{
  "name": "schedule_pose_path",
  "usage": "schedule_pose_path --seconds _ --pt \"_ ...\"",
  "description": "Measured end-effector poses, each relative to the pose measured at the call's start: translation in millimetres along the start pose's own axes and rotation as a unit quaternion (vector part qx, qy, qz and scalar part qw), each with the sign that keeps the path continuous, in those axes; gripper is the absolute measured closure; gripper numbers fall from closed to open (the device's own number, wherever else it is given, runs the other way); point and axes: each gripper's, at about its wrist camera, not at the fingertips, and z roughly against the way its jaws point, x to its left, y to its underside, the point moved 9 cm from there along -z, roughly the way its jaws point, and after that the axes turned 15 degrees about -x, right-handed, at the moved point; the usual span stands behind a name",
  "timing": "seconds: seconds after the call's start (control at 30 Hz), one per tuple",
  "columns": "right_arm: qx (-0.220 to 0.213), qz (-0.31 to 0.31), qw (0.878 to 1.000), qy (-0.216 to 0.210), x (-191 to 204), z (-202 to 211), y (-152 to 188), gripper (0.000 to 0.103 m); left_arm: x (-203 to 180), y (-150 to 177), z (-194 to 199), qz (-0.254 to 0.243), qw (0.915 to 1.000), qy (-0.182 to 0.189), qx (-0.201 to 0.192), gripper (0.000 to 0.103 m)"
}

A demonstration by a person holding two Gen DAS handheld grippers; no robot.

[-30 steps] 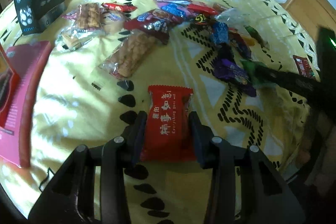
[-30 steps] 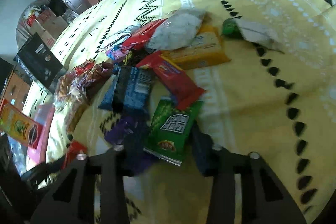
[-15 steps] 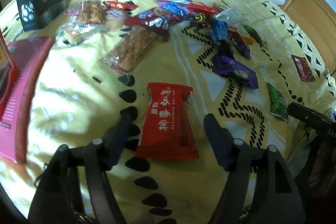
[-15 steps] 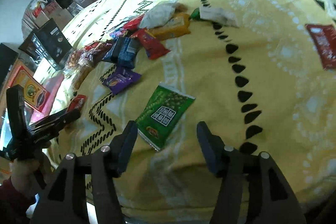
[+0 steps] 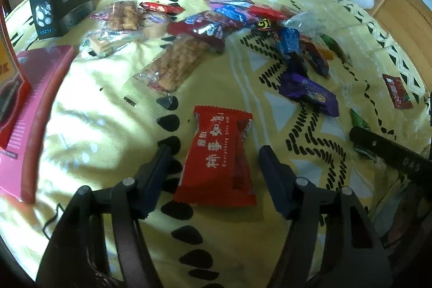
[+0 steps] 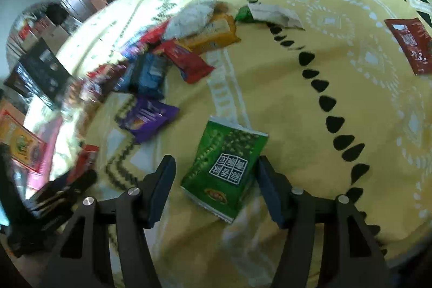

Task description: Organize snacks

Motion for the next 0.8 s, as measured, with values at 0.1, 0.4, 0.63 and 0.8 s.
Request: schedule_pose_path --seconds 0.1,0.4,0.63,0.8 --pt "-0.011 0.033 0.999 0.005 1 -1 1 0.045 5 -1 1 -0.005 0.9998 -0.017 0.002 0.054" --pt "-0.030 0.051 0.997 -0.050 4 19 -5 0.063 4 -10 11 0.001 0.9999 0.001 -0.011 0.059" --pt "-0.009 0.079 0.995 -0.056 11 12 10 0.060 1 -1 4 -0.006 1.0000 0.005 0.001 0.054" --pt "-0.008 0.096 0.994 -0.044 15 10 13 0.052 1 0 4 -0.008 0.9999 0.003 -0.007 0.053"
